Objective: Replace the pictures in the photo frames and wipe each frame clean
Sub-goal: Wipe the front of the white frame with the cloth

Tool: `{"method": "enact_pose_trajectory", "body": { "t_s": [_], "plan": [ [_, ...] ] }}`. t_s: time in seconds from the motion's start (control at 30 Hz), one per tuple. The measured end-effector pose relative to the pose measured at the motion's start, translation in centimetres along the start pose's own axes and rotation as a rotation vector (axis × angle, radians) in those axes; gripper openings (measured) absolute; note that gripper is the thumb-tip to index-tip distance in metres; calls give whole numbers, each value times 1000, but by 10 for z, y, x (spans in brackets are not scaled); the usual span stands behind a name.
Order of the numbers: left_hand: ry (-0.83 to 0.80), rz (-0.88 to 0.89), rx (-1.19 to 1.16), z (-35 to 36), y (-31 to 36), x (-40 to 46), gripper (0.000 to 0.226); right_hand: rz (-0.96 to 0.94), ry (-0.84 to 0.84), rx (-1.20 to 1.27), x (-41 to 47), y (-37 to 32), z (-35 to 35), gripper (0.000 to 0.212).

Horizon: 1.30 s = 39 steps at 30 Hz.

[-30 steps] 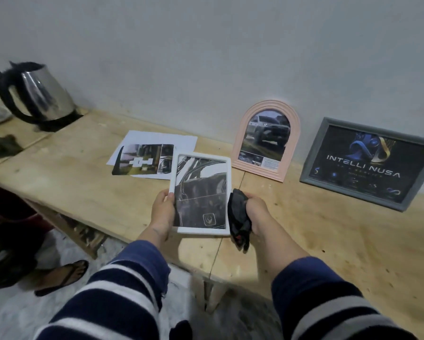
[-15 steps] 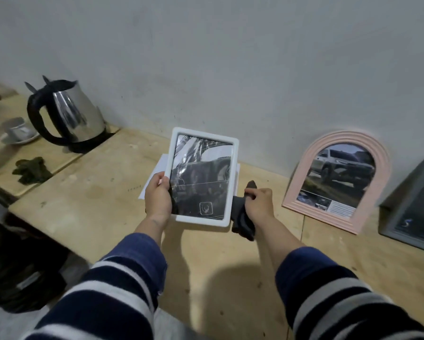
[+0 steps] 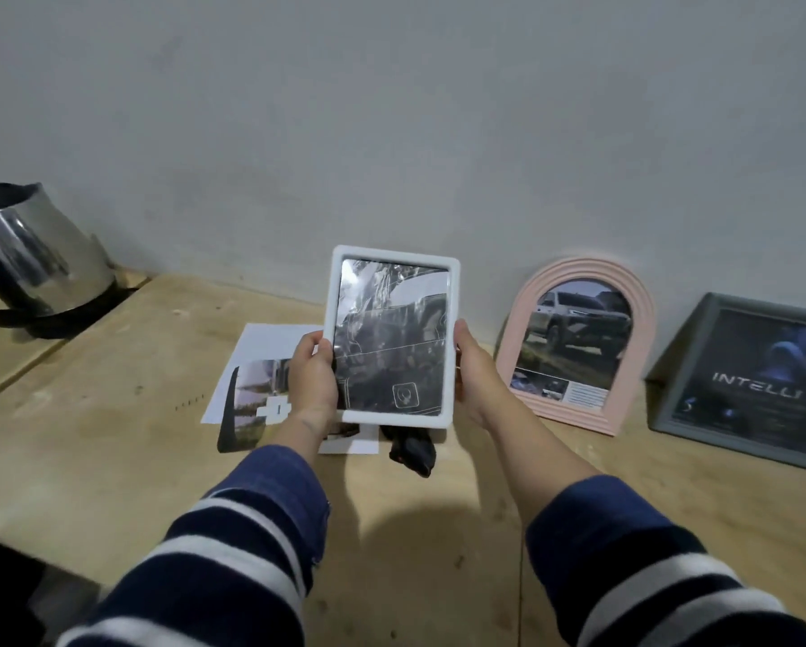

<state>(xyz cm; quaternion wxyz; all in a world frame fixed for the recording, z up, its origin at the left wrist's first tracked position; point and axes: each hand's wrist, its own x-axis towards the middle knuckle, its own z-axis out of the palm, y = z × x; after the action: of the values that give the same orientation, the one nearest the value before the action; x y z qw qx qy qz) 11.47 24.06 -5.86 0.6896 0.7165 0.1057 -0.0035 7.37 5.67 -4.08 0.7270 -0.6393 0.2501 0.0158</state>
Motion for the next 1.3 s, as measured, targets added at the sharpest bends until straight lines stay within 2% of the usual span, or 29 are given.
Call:
{"method": "enact_pose_trajectory", "body": {
  "t_s": [0.07,0.13,0.3,0.43,0.6,0.73,0.83,0.93,1.0,1.13,1.2,1.3],
  "plan": [
    [-78,-3,14,21,6,-10,29,-17,37,-12,-5,-2,-18,65],
    [-153,25,45,49,12,-21,28,-68,132,36,-15,-6,-46,60],
    [-364,78,148,123,28,-64,20,-43,299,179,-45,-3,-134,53],
    [-555,33,129,186,35,-112,24,10,338,343,-94,-3,-208,59],
    [-771,24,174,269,31,-181,24,55,309,534,-151,15,-318,96],
    [-923,-41,208,343,18,-251,23,22,280,644,-193,24,-388,96],
    [-984,-27,187,389,15,-297,27,42,371,708,-209,30,-450,102],
    [-1003,-2,186,439,11,-332,30,34,417,729,-223,29,-515,86],
    [-1014,-11,166,474,7,-356,27,-17,391,734,-237,25,-557,77],
    [-1036,-97,123,528,1,-397,23,-53,540,865,-241,24,-627,31],
    [-1029,-73,144,549,-1,-412,24,-55,622,868,-235,25,-659,23],
    [-1034,-23,197,576,-11,-419,29,-47,591,831,-225,25,-691,11]
  ]
}}
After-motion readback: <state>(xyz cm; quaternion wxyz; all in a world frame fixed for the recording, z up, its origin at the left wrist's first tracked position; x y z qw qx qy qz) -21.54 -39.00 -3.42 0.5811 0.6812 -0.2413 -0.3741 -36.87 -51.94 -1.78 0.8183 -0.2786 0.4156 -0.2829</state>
